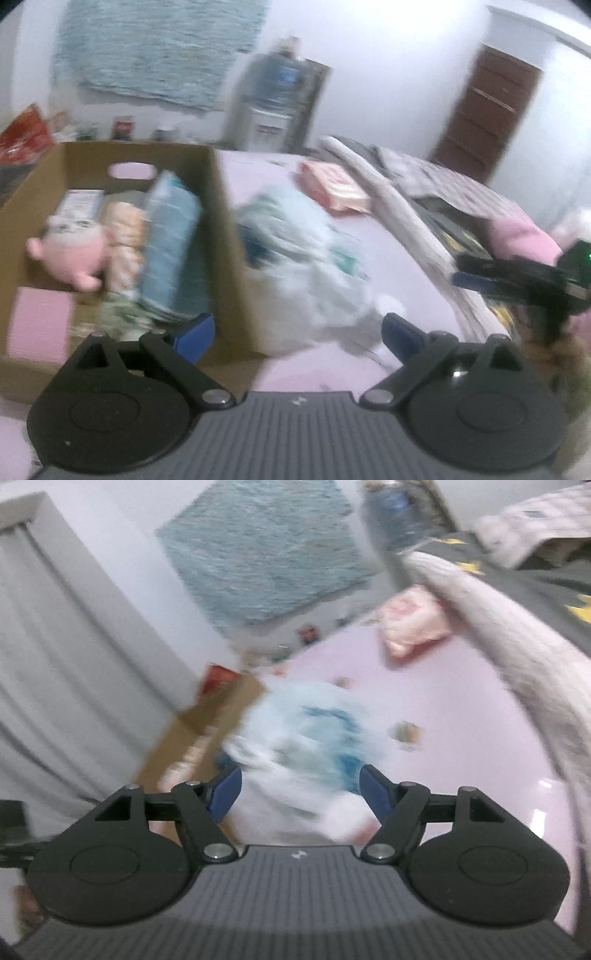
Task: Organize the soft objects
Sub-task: 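Withdraw both tools to the bed and reach the right tool to the white cup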
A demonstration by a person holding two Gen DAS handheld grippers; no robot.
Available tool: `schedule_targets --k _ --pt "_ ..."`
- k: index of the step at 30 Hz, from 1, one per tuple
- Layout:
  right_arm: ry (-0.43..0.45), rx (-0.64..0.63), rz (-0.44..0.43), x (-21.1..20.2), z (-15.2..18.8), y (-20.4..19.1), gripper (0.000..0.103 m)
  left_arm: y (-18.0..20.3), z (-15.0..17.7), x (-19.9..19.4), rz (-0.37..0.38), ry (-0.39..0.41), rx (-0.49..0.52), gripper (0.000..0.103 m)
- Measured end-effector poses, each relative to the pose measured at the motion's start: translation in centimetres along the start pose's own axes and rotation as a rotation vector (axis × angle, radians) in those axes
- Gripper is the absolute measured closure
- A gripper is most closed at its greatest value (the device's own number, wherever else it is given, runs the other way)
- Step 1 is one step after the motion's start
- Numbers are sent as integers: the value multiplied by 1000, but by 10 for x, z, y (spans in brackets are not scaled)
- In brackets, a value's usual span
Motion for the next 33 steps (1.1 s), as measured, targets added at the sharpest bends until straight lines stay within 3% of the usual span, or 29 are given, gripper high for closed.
schedule_targets --k 7,15,16,20,26,30,33 --pt "-66 -180 123 54 40 2 18 58 32 59 79 -126 114 5" --pt "-72 -298 209 112 55 5 20 84 54 106 12 -172 249 5" --pt "-73 -292 202 115 56 7 26 85 55 111 -3 -171 261 5" --pt "-86 -200 126 120 55 17 44 88 59 128 -26 -177 276 5" --pt "-58 -124 102 111 53 25 45 92 62 146 -24 -185 261 5" --pt "-106 50 -8 101 51 39 45 94 63 151 -21 -184 259 6" --pt "-190 206 -125 102 57 48 45 96 66 149 -10 -186 264 6"
Point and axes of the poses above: each gripper's, at about its wrist camera, not at the fingertips, and x roughly the way its jaws point, y to its right, z to its underside, the point moved 3 cm from there along x, roughly the way its jaws point, and after that the axes turned 3 degrees about x, right-handed, at the moved point
